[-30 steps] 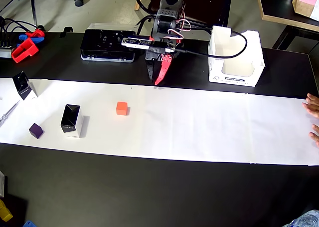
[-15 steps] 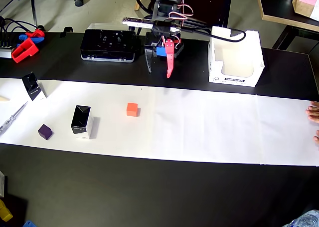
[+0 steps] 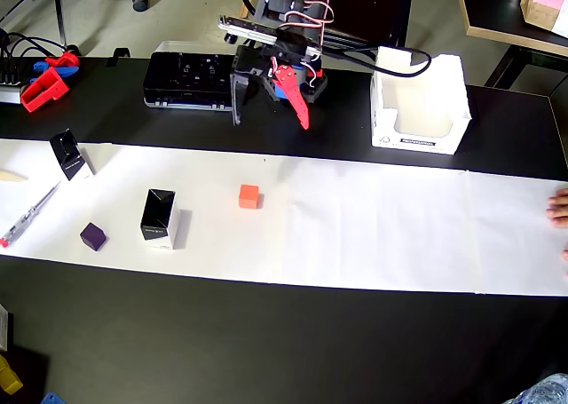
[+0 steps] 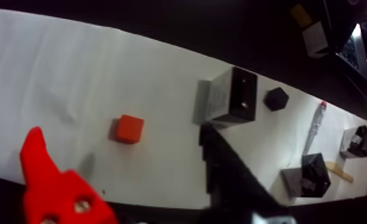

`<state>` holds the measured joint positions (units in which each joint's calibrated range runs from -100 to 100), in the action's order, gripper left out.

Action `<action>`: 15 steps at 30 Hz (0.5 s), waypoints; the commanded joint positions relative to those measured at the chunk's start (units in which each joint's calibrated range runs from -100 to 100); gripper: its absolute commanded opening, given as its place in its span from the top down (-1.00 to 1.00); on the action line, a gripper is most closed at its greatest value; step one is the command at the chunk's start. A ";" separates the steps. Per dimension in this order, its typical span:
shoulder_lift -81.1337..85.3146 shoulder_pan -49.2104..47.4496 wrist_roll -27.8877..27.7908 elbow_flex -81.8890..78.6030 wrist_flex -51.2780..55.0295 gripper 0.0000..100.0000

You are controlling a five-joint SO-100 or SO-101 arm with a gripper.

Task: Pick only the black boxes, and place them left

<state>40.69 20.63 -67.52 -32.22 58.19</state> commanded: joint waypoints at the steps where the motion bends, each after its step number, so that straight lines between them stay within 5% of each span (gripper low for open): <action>1: -4.85 4.45 -0.16 10.76 0.07 0.01; 15: -24.85 9.21 -0.22 22.82 -0.48 0.00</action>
<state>17.56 28.84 -67.52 -15.62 58.19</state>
